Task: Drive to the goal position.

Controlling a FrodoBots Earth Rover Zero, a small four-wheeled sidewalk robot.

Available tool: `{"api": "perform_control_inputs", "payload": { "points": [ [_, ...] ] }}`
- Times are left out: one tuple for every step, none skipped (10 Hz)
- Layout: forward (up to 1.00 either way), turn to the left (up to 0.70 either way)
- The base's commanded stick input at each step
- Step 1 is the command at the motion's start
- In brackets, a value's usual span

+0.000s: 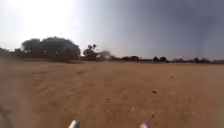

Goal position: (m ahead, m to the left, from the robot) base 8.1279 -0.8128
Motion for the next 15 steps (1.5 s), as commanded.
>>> {"api": "perform_control_inputs", "payload": {
  "points": [
    [0.70,0.00],
    [0.70,0.00],
    [0.70,0.00],
    [0.70,0.00],
    [0.70,0.00],
    [0.70,0.00],
    [0.70,0.00],
    [0.70,0.00],
    [0.70,0.00],
    [0.70,0.00],
    [0.70,0.00],
    [0.70,0.00],
    [0.70,0.00],
    [0.70,0.00],
    [0.70,0.00]
  ]
}}
